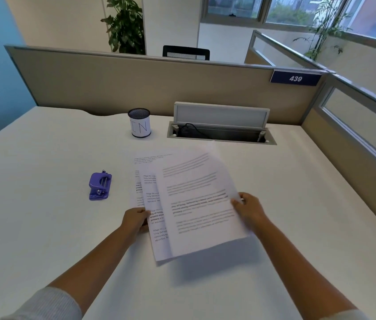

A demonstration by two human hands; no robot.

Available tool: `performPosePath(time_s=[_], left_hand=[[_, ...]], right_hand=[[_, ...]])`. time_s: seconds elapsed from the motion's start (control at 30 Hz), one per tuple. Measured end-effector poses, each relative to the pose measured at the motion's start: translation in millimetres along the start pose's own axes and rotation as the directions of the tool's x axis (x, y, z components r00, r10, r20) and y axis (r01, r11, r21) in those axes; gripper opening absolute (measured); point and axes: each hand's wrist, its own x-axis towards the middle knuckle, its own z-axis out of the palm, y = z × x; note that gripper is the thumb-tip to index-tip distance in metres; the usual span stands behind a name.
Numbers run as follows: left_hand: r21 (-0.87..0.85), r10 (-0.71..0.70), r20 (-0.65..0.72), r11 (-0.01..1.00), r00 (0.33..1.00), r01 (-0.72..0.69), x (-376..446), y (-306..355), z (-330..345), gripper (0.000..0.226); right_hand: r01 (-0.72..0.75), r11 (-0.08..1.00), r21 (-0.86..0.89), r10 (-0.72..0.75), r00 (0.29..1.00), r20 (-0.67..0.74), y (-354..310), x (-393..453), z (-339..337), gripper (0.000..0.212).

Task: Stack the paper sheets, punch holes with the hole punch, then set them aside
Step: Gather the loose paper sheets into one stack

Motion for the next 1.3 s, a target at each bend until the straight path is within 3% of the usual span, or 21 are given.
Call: performPosePath(time_s=[0.27, 0.53, 0.63, 0.77, 0.83, 1.0, 1.2, 1.3], left_hand=[[-0.053, -0.003, -0.046, 0.999, 0.999, 0.0, -1, -4, 6, 0.016], [0.156, 0.152, -0.078, 0.978, 0.985, -0.138, -7, 0, 12, 0.02], [0.136, 0.248, 0.003, 0.96, 0.969, -0.246, -15, 14, 14, 0.016], [0.07, 0.357, 0.106, 0.928, 0.928, -0.365, -26, 35, 19, 0.016], [0.047, 0.399, 0.129, 0.912, 0.908, -0.408, -30, 46, 23, 0.017], [-0.011, 0.539, 0.114, 0.841, 0.834, -0.542, -41, 68, 27, 0.018], [-0.024, 0.698, 0.117, 0.714, 0.707, -0.7, -53, 80, 24, 0.019], [-0.025, 0.713, 0.131, 0.697, 0.689, -0.717, -55, 72, 24, 0.021]], right_hand=[[-0.03, 0.998, -0.061, 0.034, 0.997, 0.073, 2, -8, 49, 0.029], [-0.021, 0.997, -0.072, 0.027, 0.997, 0.077, 8, -10, 46, 0.027], [-0.016, 0.993, 0.121, 0.004, 0.995, 0.102, 12, -6, 37, 0.029], [-0.06, 0.893, 0.446, -0.057, 0.968, 0.246, 8, -3, 22, 0.071], [-0.042, 0.842, 0.537, -0.114, 0.961, 0.253, 2, -1, 16, 0.079], [0.13, 0.804, 0.58, -0.235, 0.966, 0.109, -24, -1, -2, 0.038], [0.263, 0.758, 0.597, -0.354, 0.935, 0.037, -48, -8, -16, 0.024], [0.249, 0.745, 0.618, -0.343, 0.939, 0.034, -42, -10, -13, 0.027]])
